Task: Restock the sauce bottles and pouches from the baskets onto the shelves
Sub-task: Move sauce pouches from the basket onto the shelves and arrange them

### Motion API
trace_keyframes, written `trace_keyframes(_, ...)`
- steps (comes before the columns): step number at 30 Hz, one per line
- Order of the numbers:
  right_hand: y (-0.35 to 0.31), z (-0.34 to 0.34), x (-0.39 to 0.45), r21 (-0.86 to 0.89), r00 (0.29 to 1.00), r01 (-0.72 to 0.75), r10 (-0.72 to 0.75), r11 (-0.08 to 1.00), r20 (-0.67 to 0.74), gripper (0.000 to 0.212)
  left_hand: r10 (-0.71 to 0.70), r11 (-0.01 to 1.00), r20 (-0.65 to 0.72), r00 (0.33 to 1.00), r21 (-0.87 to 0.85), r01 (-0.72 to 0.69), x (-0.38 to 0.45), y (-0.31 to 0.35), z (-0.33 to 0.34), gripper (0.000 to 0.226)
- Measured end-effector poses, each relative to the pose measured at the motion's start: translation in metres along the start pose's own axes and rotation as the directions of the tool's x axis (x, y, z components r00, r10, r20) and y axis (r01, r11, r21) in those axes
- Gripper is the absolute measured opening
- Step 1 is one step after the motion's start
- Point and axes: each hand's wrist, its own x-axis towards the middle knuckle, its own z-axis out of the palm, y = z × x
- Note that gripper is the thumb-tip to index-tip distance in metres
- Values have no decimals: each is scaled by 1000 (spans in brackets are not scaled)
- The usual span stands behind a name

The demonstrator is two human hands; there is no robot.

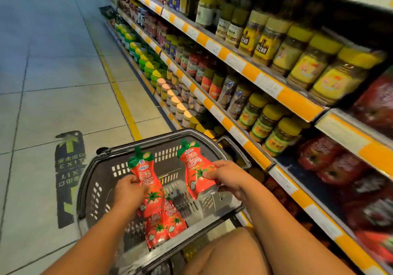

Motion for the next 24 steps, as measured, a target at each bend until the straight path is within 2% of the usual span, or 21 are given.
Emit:
trace_keyframes(5,17,-53,-66,223,996,81,-69,972,-59,26,64,961,203,977,-276,-6,-29,49,15,17)
trace_keyframes(9,40,-95,-110,297,984,112,-64,948,-167,31,176,929,391,903,-368,-21,-57,93,41,17)
trace_keyframes(12,63,-118,-135,382,967,129,-31,915,-253,30,237,936,532,813,-348,-45,-83,123,64,18)
trace_keyframes(14,81,-130,-147,422,952,143,-8,895,-307,28,265,944,579,771,-318,-86,-99,139,84,18)
trace_keyframes(18,113,-150,-153,521,912,197,40,831,-409,27,266,962,645,716,-227,-153,-127,164,130,10)
trace_keyframes(24,130,-174,-144,593,825,275,130,757,-550,30,244,955,692,679,-49,-293,-147,188,197,18)
